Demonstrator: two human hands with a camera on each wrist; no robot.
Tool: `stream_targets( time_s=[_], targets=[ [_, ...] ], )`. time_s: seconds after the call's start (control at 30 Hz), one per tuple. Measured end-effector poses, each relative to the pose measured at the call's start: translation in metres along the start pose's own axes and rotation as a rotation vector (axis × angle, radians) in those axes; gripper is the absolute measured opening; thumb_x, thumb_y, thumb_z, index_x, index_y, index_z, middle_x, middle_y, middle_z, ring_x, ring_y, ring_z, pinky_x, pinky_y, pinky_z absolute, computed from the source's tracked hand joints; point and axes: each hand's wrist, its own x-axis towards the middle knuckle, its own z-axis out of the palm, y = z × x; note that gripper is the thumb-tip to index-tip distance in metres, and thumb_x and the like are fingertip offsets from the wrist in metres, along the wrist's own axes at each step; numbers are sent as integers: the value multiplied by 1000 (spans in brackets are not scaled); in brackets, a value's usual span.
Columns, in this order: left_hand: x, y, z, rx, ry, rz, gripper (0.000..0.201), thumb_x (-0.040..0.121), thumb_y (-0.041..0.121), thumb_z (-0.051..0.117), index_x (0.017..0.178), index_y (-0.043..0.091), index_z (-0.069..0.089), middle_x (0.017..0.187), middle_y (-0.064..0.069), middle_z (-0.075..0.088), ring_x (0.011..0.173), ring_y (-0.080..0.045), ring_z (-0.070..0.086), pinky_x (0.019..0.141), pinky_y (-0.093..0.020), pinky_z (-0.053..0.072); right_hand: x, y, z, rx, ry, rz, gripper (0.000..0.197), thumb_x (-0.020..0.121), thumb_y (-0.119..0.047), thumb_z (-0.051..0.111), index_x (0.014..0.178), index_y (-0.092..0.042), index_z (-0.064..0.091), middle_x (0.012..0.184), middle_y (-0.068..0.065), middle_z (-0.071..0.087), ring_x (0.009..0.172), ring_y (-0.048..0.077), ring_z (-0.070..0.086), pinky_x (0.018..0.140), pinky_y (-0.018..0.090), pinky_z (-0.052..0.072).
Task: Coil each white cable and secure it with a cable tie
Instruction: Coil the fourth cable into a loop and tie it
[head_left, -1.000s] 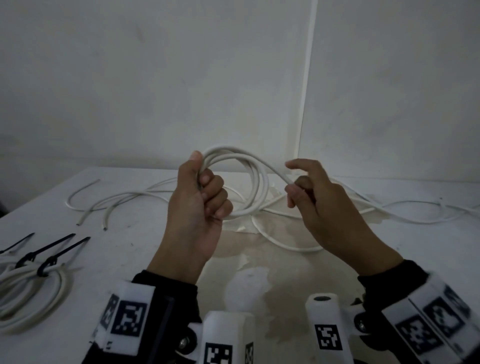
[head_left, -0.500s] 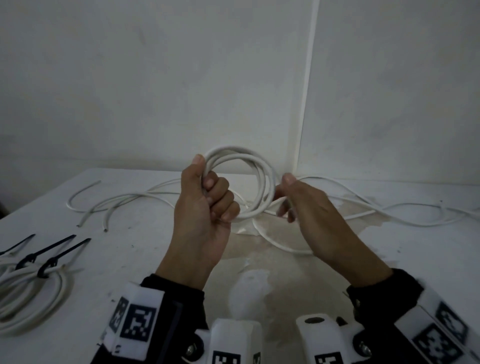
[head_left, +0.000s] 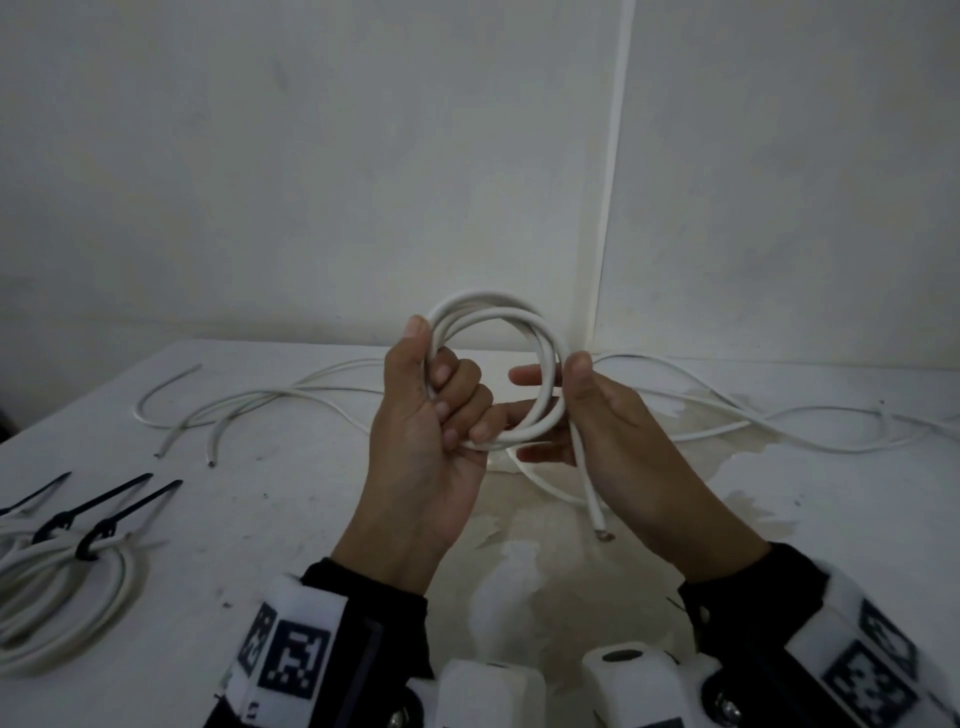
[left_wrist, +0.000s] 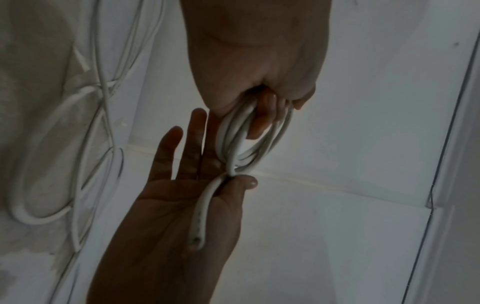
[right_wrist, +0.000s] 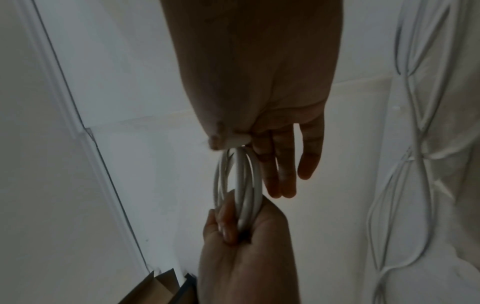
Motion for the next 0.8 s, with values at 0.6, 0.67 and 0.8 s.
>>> stream_targets(
  time_s=[0.6, 0.67, 0.8],
  targets=[
    [4, 10, -9, 483, -143, -123, 45, 95, 25, 28, 65, 6, 56, 49, -5, 56, 54, -18, 60, 58, -23, 54, 6, 1, -20, -263, 109, -70, 38, 96, -34, 28, 73, -11, 48, 55, -6, 61, 41, 3, 38, 44, 17, 34],
    [3, 12, -9, 482, -159, -178, 43, 93, 24, 27, 72, 3, 59, 51, -7, 58, 53, -20, 61, 62, -28, 54, 5, -2, -26, -324, 29, -56, 41, 89, -46, 28, 73, -13, 47, 61, 1, 62, 42, 5, 38, 47, 22, 35],
    [3, 18, -11, 629, -144, -298, 70, 93, 53, 22, 69, 1, 63, 46, -9, 54, 43, -23, 56, 61, -34, 52, 2, -6, -32, -637, -127, -66, 53, 88, -60, 22, 73, -17, 48, 72, 10, 62, 49, 5, 43, 57, 29, 37]
  ],
)
